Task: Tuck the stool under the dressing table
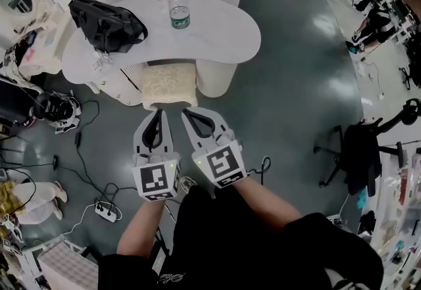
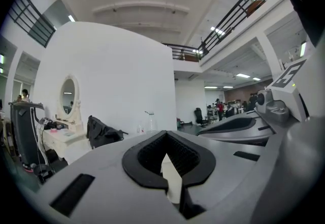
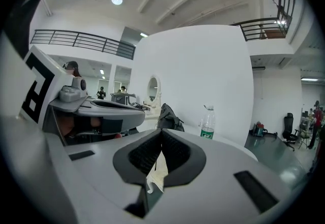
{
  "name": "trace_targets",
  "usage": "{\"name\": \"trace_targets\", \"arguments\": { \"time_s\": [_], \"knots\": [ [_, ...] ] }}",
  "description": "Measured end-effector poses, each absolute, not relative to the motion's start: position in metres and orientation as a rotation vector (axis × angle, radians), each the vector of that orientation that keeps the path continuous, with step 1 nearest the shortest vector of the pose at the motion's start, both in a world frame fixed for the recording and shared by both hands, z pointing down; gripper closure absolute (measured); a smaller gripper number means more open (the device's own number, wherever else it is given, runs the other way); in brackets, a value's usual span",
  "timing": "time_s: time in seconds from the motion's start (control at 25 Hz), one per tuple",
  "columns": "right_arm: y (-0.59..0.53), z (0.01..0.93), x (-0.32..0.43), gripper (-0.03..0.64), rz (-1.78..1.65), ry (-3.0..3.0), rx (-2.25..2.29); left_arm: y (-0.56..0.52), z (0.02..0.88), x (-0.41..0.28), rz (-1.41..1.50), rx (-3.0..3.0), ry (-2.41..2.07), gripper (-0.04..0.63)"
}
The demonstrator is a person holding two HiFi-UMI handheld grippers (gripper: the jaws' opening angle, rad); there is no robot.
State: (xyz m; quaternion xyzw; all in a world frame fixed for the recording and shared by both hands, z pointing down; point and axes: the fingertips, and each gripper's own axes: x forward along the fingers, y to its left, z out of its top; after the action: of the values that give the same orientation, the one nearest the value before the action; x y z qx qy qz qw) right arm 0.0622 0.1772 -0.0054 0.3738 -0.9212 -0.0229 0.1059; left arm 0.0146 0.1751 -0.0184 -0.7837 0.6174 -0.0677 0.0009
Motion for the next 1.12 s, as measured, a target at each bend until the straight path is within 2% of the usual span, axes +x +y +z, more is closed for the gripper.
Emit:
{"name": "trace_targets", "arguments": {
  "time_s": [0.36, 1.12],
  "knots": [
    [0.176, -0.02, 0.062, 0.611, -0.08, -2.716, 1.168, 0.176, -0.032, 0.012, -0.115, -2.457, 1.943, 0.591],
    [0.176, -0.028, 0.066, 0.611, -0.122, -2.732, 1.157, 0.179, -0.032, 0.028, -0.111, -2.464, 1.925, 0.591]
  ]
}}
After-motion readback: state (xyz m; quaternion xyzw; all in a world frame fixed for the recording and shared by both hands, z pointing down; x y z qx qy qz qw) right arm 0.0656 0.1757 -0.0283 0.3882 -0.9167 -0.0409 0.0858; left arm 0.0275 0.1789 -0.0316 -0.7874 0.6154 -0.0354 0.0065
